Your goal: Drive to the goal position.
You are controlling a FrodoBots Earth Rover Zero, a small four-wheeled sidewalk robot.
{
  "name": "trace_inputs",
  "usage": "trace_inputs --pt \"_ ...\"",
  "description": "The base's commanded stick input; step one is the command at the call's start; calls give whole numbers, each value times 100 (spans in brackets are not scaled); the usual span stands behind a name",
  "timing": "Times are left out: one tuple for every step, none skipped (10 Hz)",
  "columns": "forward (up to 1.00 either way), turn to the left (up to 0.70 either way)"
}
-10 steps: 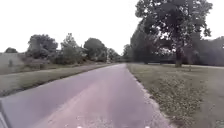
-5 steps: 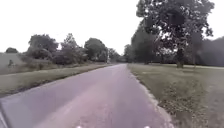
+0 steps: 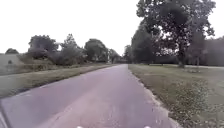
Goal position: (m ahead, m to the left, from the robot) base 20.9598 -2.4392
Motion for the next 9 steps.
trace_inputs --pt "70 0" --pt "70 0" --pt "70 0" --pt "70 0" --pt "70 0" --pt "70 0" --pt "70 0" --pt "70 0" --pt "70 0"
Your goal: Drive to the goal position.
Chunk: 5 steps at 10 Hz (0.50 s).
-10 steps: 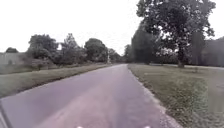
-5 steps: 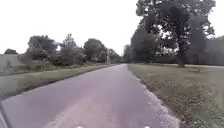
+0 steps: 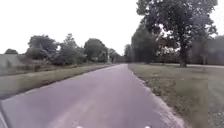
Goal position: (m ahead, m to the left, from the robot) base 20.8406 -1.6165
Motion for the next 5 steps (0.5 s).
trace_inputs --pt "70 0" --pt "70 0" --pt "70 0" --pt "70 0" --pt "70 0"
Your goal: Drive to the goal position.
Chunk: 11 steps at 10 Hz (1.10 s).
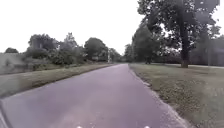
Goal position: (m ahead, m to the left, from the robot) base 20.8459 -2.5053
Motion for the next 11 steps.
trace_inputs --pt "70 0" --pt "70 0" --pt "70 0" --pt "70 0" --pt "70 0" --pt "70 0" --pt "70 0" --pt "70 0" --pt "70 0" --pt "70 0" --pt "70 0"
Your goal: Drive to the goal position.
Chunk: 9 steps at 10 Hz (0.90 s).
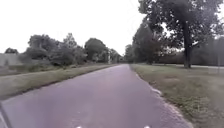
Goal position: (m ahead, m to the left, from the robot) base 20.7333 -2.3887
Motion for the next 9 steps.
trace_inputs --pt "70 0" --pt "70 0" --pt "70 0" --pt "70 0" --pt "70 0" --pt "70 0" --pt "70 0" --pt "70 0" --pt "70 0"
